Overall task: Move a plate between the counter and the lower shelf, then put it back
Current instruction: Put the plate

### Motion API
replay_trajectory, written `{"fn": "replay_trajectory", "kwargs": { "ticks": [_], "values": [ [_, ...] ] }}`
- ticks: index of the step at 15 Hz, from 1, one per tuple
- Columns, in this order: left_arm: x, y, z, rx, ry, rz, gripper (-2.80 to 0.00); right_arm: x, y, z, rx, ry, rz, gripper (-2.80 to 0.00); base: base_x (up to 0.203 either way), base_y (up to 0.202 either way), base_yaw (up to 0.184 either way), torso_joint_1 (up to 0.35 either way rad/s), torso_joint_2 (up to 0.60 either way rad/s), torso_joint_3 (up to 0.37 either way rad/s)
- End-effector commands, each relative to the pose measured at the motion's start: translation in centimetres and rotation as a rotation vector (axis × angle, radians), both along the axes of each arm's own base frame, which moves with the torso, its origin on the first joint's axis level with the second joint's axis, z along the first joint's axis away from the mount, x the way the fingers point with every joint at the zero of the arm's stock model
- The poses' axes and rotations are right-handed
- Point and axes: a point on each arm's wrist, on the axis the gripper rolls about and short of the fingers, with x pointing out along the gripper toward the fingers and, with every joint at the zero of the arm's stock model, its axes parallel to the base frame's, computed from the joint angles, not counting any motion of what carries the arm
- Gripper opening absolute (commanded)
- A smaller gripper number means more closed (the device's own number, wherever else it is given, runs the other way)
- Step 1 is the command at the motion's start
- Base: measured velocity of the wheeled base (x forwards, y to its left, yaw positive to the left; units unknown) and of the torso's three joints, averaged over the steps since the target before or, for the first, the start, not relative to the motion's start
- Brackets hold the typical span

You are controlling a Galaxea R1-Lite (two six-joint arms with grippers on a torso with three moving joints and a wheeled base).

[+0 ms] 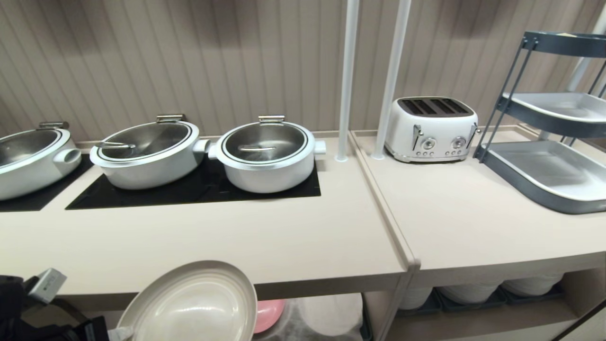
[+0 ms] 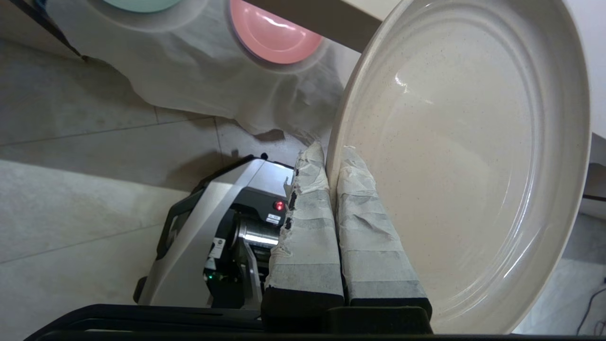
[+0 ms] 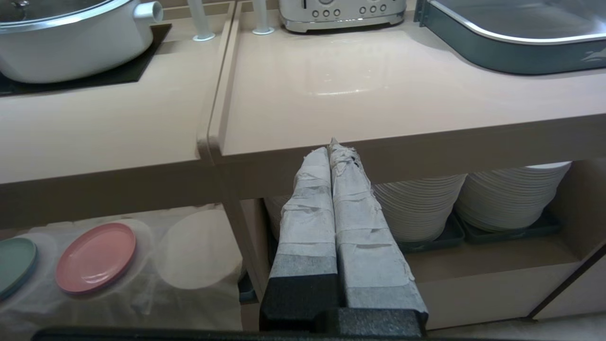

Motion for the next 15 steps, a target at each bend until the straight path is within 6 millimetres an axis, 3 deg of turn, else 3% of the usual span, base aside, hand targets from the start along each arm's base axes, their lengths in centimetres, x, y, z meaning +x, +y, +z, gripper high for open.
{"fn": "replay_trajectory", "kwargs": {
  "ticks": [1,15],
  "values": [
    [0.02,0.0,-0.01,-0.003,0.002,0.002,-2.8,0.0,0.0,0.01,0.0,-0.001,0.0,-2.8,0.0,0.196,-0.002,0.003,0.0,0.007],
    [0.0,0.04,-0.05,-0.002,0.003,0.007,-2.8,0.0,0.0,0.01,0.0,-0.001,0.0,-2.8,0.0,0.195,-0.001,0.003,0.0,0.002]
  ]
}}
